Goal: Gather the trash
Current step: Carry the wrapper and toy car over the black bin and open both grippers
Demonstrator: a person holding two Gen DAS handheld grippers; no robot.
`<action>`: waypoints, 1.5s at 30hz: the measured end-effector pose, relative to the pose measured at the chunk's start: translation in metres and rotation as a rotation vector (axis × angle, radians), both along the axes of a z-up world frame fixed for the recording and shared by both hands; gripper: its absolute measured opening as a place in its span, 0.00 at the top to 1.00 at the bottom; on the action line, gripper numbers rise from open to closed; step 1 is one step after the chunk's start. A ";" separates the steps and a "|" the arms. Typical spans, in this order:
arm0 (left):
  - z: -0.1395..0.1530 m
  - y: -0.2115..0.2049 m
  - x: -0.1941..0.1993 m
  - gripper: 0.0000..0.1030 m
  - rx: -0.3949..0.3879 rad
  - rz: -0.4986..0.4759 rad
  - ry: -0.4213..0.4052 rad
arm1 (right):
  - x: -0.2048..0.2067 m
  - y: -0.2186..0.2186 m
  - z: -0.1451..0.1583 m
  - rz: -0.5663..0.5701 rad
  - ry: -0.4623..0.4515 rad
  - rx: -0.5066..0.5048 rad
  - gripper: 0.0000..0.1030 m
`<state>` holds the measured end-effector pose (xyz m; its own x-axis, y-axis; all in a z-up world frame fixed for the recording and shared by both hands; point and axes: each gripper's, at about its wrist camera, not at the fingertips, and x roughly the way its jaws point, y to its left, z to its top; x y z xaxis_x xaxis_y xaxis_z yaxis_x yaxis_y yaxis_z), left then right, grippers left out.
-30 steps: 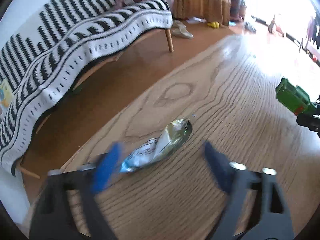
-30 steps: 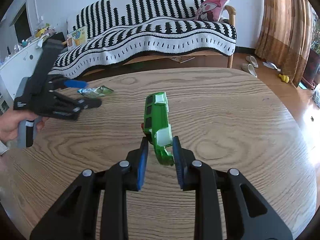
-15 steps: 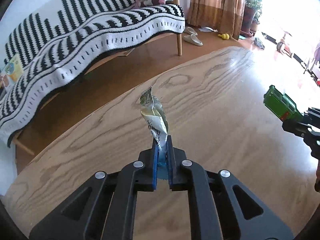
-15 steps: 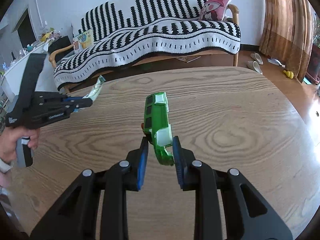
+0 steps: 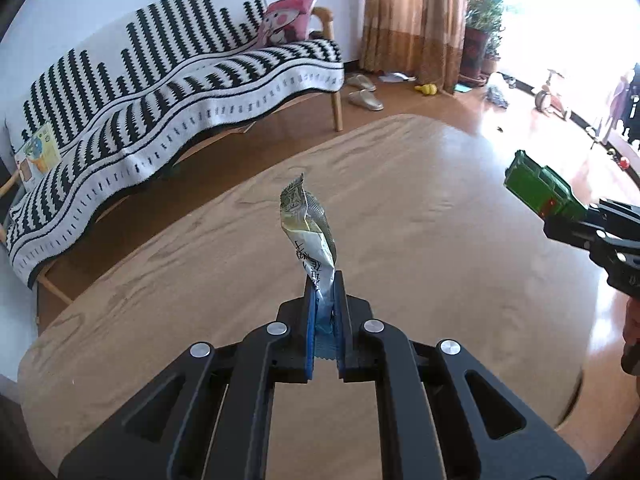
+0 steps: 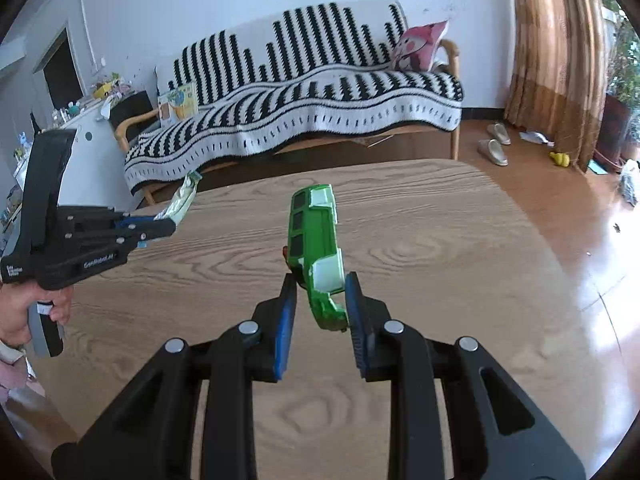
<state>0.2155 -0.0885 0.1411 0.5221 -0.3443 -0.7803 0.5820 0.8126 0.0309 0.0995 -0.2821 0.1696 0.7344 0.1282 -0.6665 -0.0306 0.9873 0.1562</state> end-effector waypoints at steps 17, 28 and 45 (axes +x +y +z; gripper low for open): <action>-0.006 -0.159 -0.264 0.94 -0.141 -0.439 0.171 | -0.265 -0.124 -0.012 -0.292 0.027 0.083 0.76; -0.154 -0.214 -0.321 0.94 -0.060 -0.438 0.433 | -0.350 -0.143 -0.172 -0.420 0.315 0.252 0.76; -0.173 -0.211 -0.308 0.93 -0.083 -0.425 0.537 | -0.338 -0.161 -0.186 -0.446 0.356 0.352 0.75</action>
